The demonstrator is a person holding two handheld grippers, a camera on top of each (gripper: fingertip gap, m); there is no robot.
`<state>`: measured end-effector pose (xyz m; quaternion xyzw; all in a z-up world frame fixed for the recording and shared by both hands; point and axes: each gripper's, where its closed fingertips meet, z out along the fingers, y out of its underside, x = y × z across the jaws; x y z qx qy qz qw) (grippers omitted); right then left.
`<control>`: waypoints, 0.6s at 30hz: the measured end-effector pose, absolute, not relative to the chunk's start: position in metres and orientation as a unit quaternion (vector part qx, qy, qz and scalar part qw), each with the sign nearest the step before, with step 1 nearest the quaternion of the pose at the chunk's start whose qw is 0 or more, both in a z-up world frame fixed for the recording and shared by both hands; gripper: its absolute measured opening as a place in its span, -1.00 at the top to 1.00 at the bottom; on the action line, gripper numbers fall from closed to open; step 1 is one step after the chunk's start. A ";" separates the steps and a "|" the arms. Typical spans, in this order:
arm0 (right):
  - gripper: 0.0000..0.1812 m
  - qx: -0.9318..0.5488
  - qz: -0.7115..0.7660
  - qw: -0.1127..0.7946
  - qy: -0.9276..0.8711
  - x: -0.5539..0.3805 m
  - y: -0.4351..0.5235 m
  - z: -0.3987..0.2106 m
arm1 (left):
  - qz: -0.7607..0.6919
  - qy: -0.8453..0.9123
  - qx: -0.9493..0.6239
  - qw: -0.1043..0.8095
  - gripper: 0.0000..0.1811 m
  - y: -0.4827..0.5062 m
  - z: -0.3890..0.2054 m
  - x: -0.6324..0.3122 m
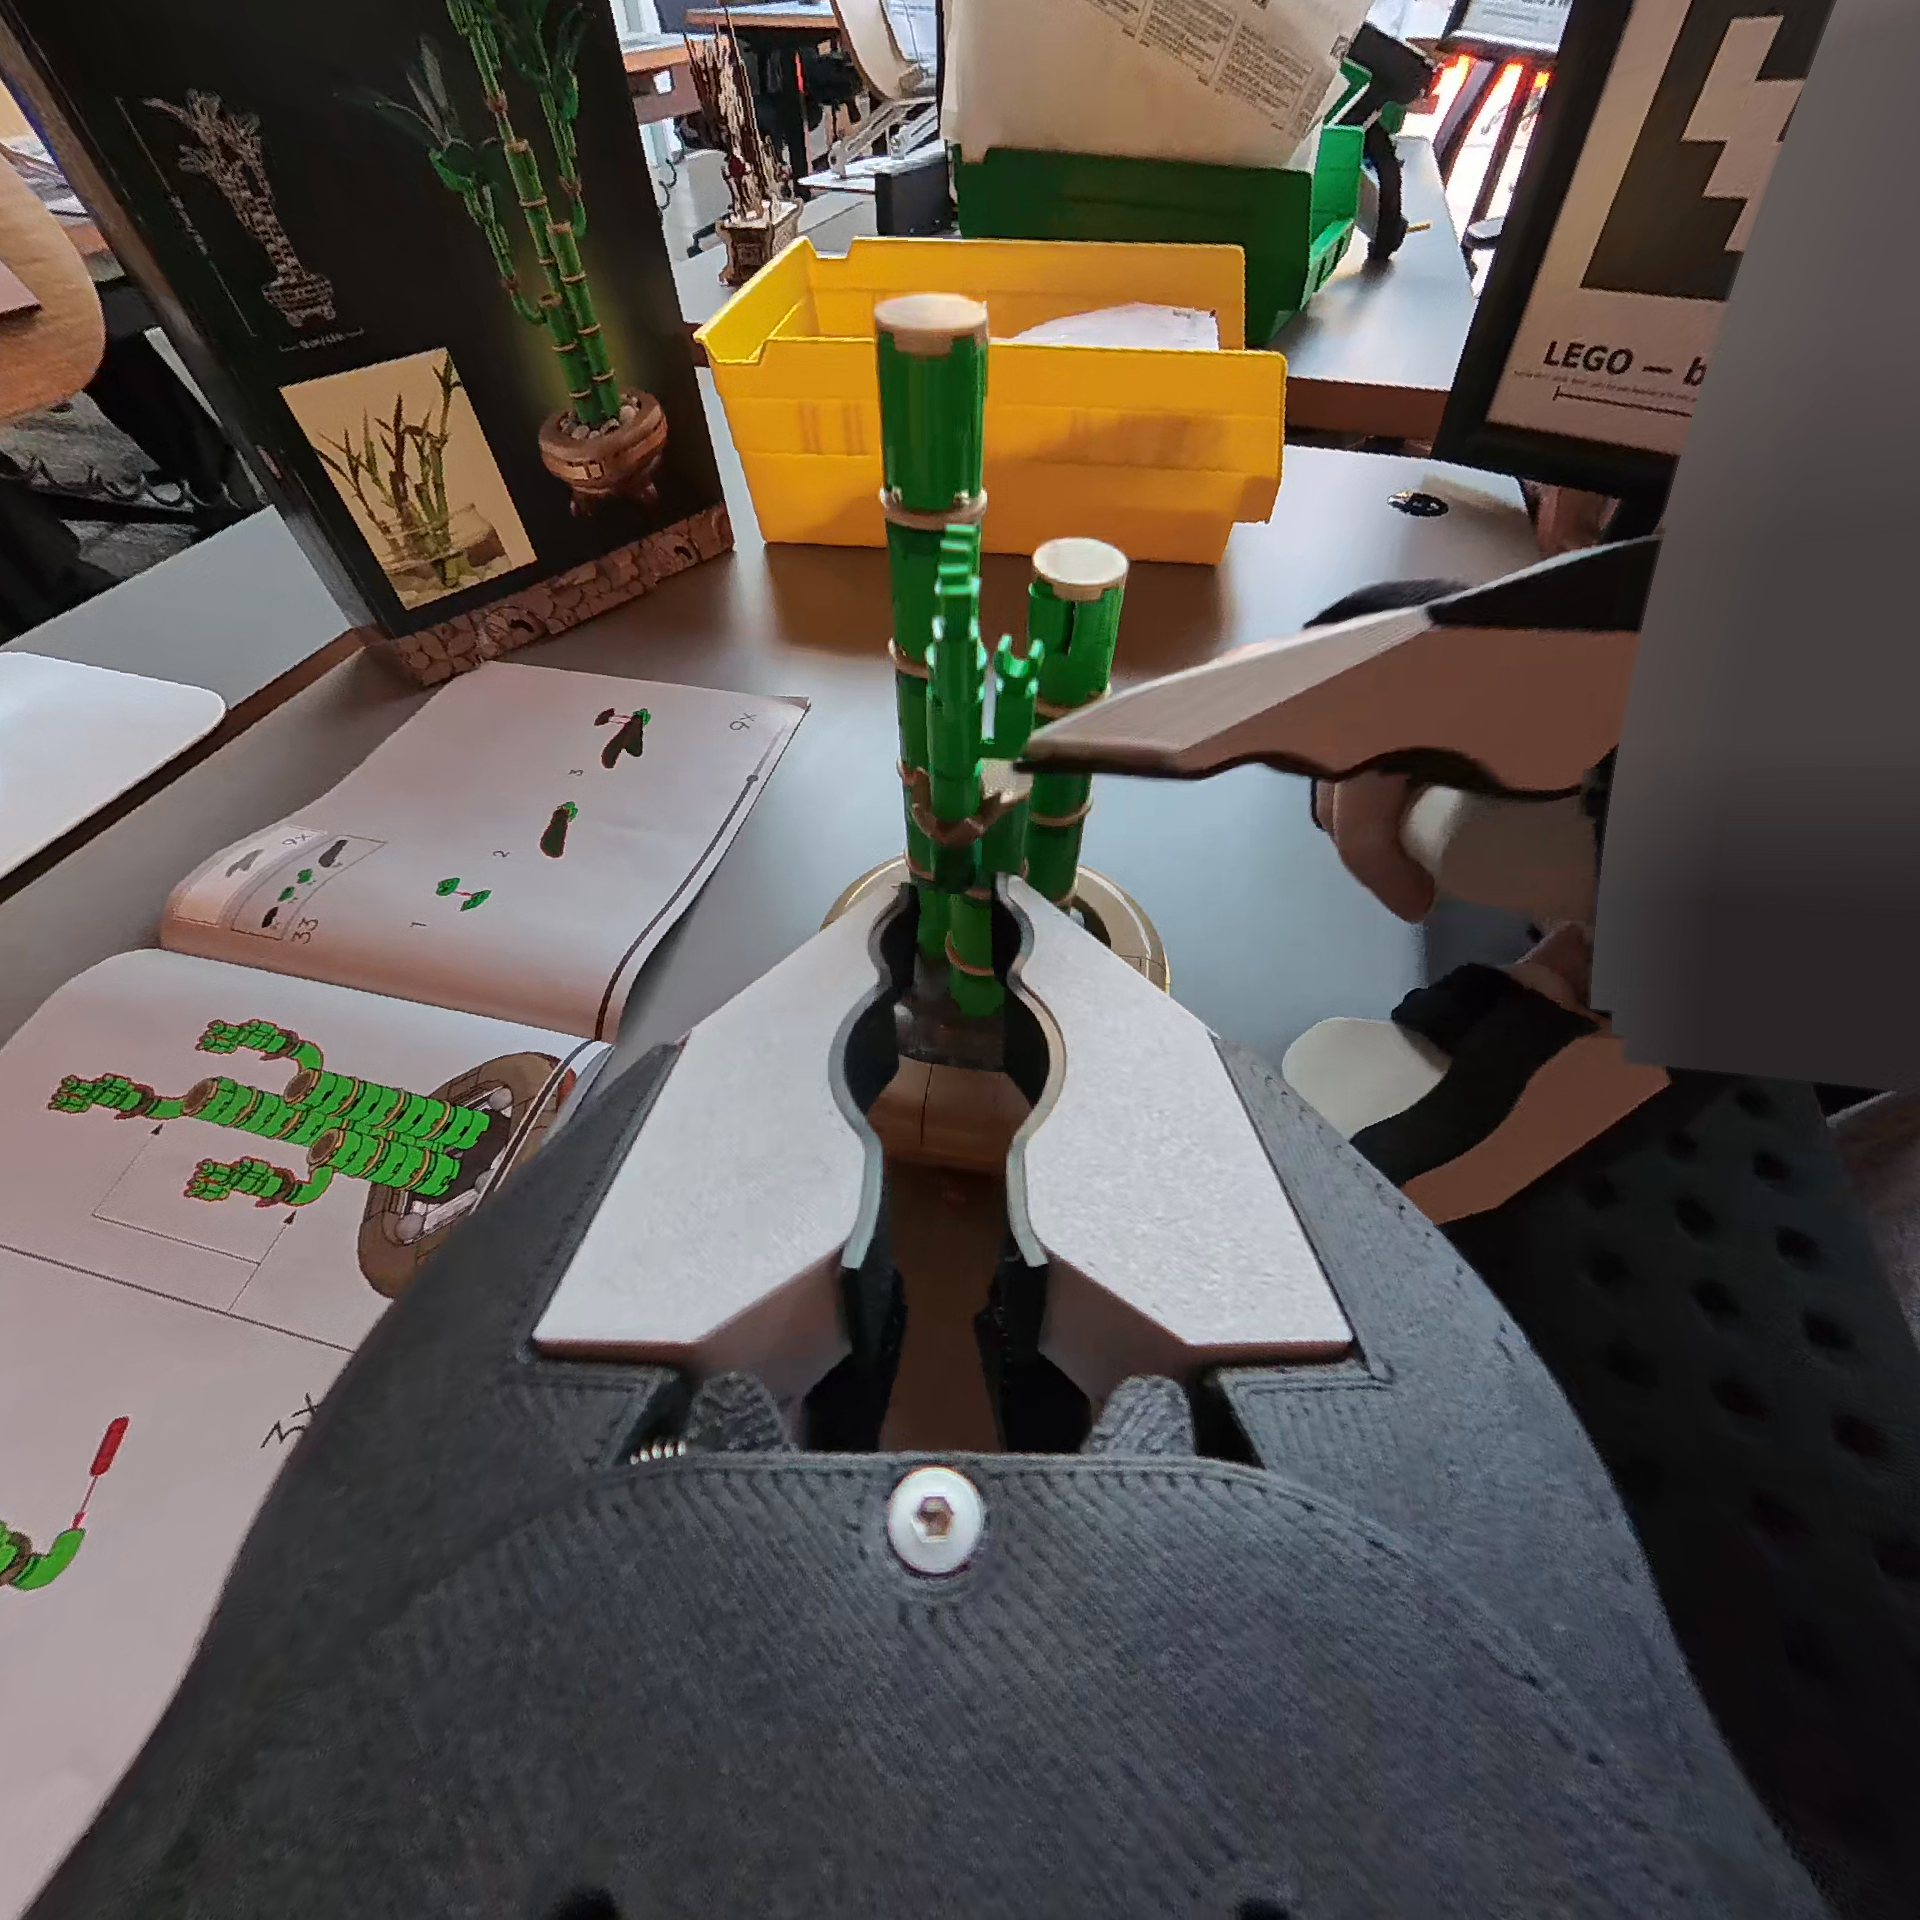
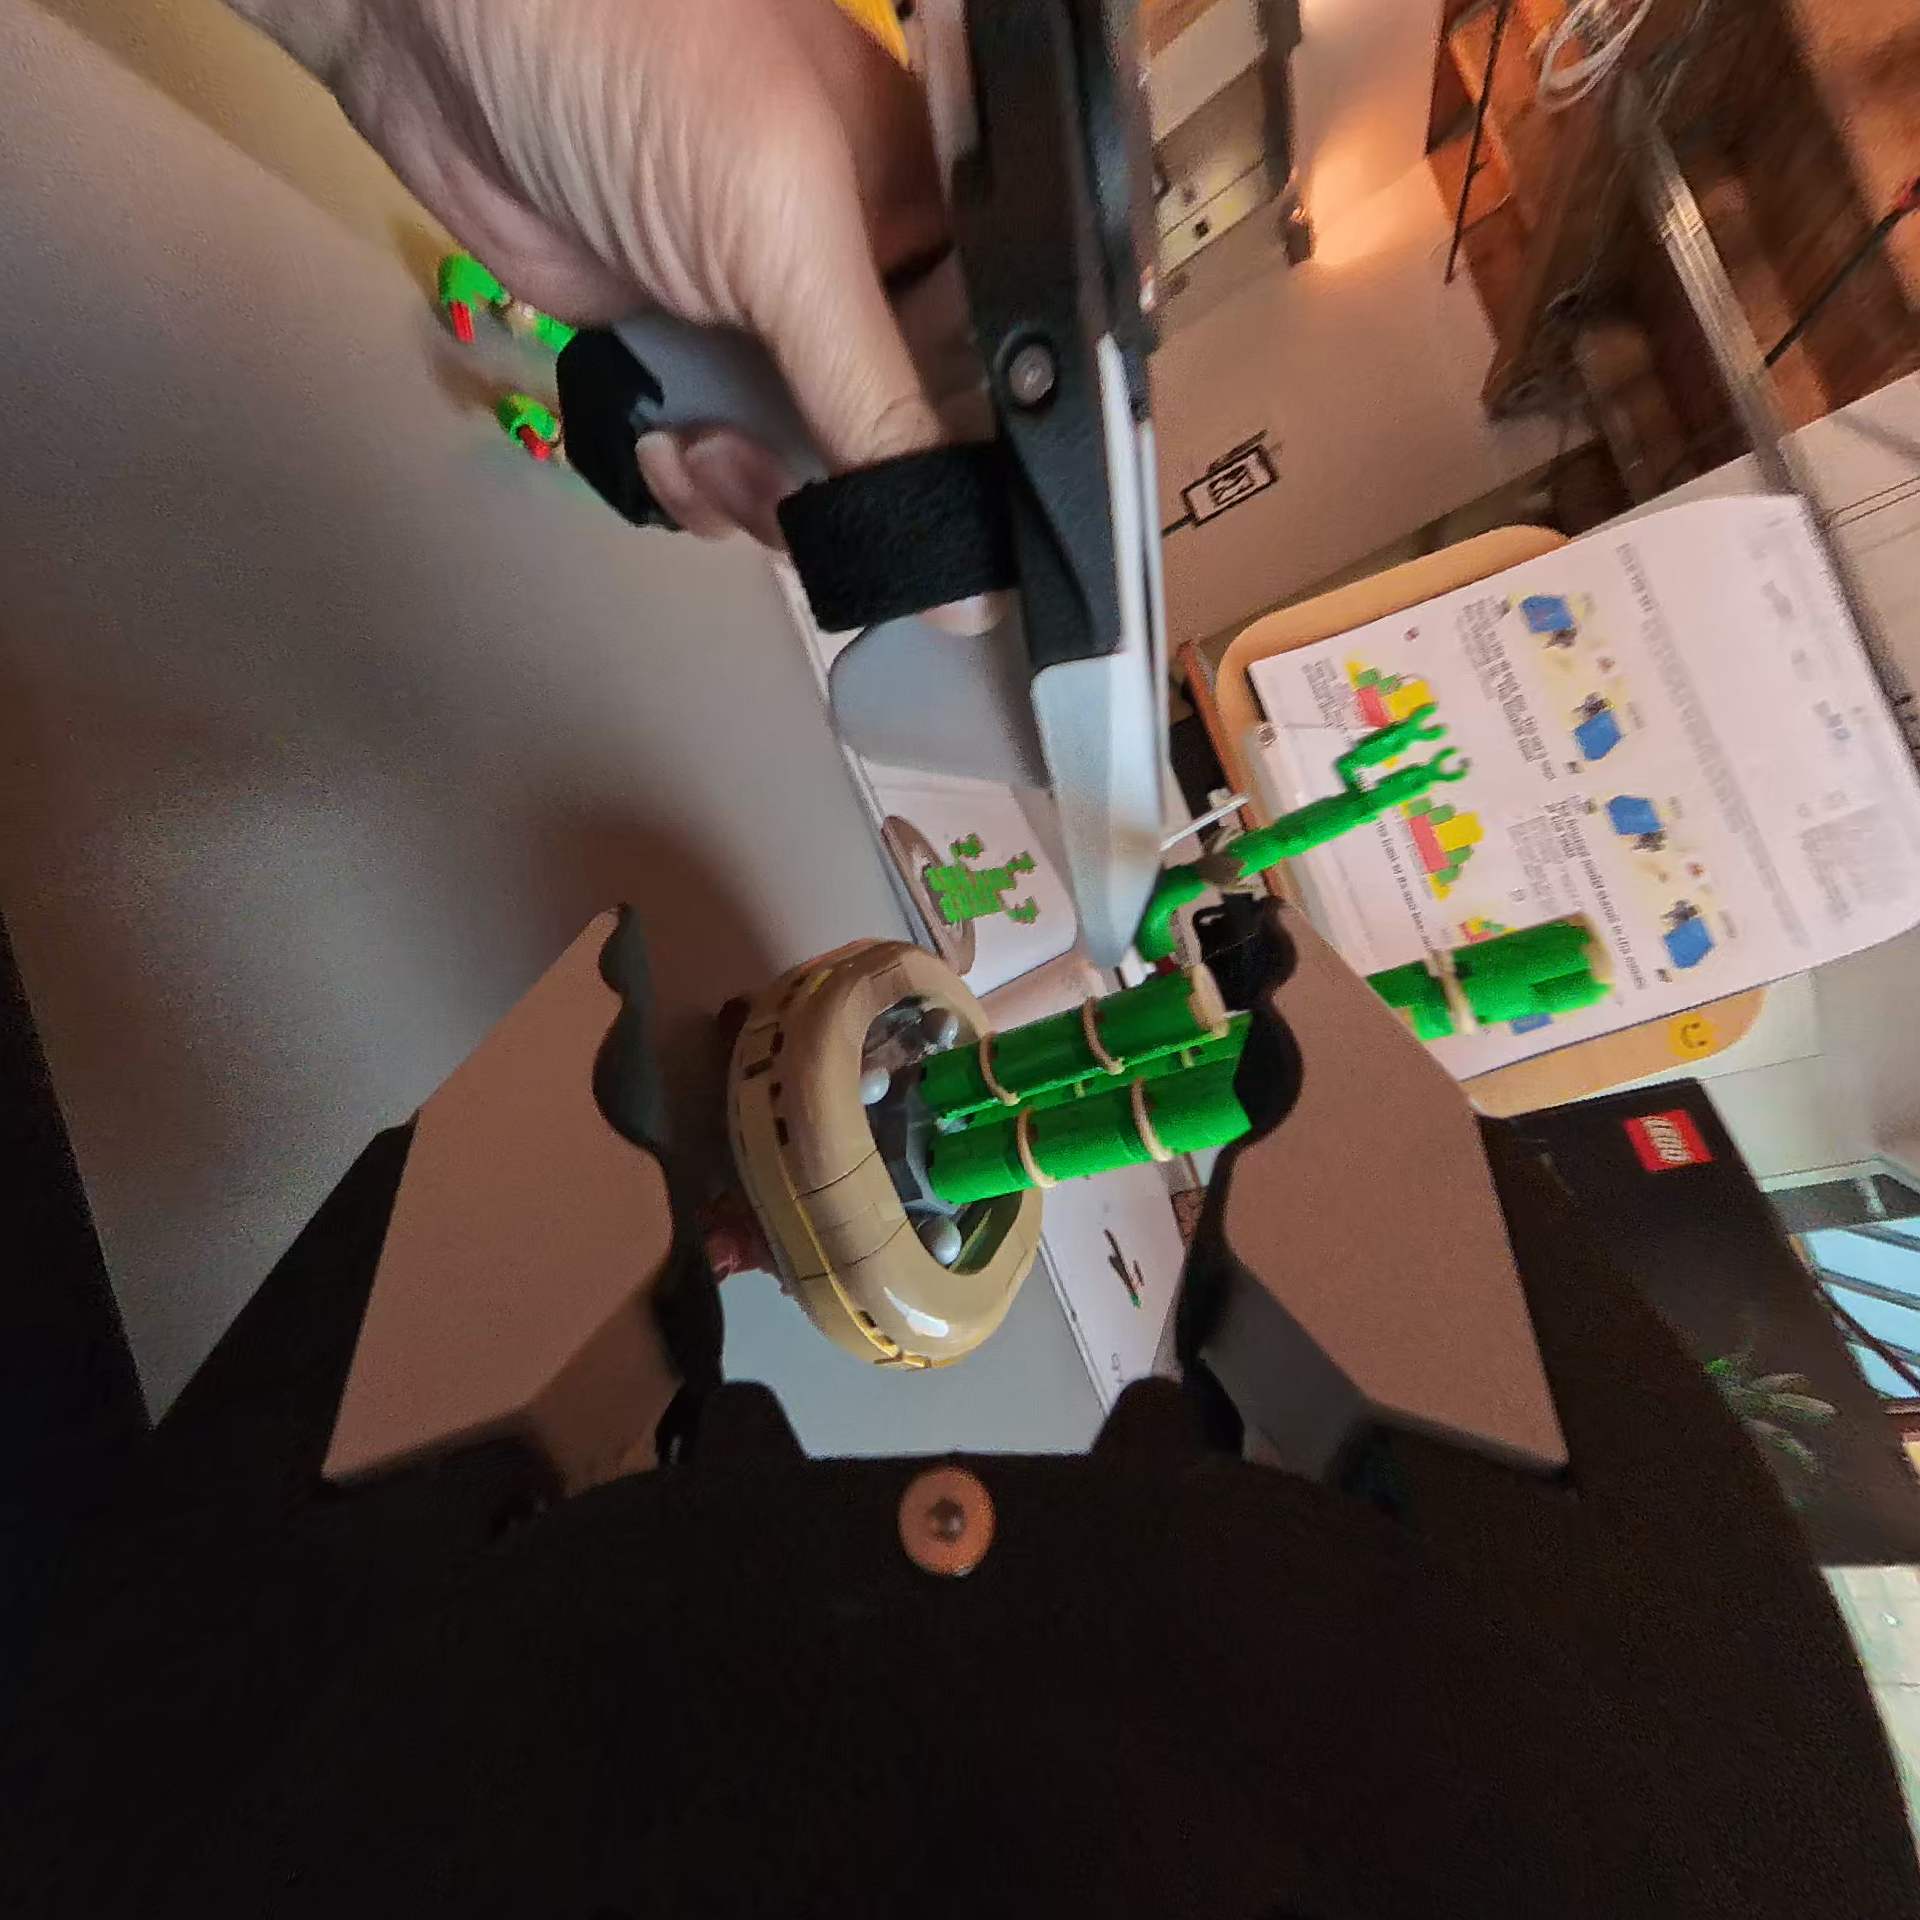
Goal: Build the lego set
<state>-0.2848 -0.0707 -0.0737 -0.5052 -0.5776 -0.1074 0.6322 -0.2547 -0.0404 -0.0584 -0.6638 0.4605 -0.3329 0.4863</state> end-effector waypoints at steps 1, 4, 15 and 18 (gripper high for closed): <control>-0.24 -0.498 -0.106 0.644 -0.570 -0.284 -0.073 -0.068 | -0.333 0.461 -0.663 0.487 0.84 -0.041 -0.059 -0.255; -0.17 -0.493 -0.077 0.677 -0.541 -0.276 -0.081 -0.052 | -0.334 0.460 -0.666 0.483 0.82 -0.042 -0.063 -0.259; 0.06 -0.652 0.104 0.602 -0.449 -0.226 -0.066 -0.078 | -0.351 0.447 -0.689 0.449 0.67 -0.039 -0.088 -0.267; 0.06 -0.696 0.130 0.565 -0.423 -0.220 -0.061 -0.091 | -0.373 0.433 -0.687 0.449 0.62 -0.037 -0.086 -0.266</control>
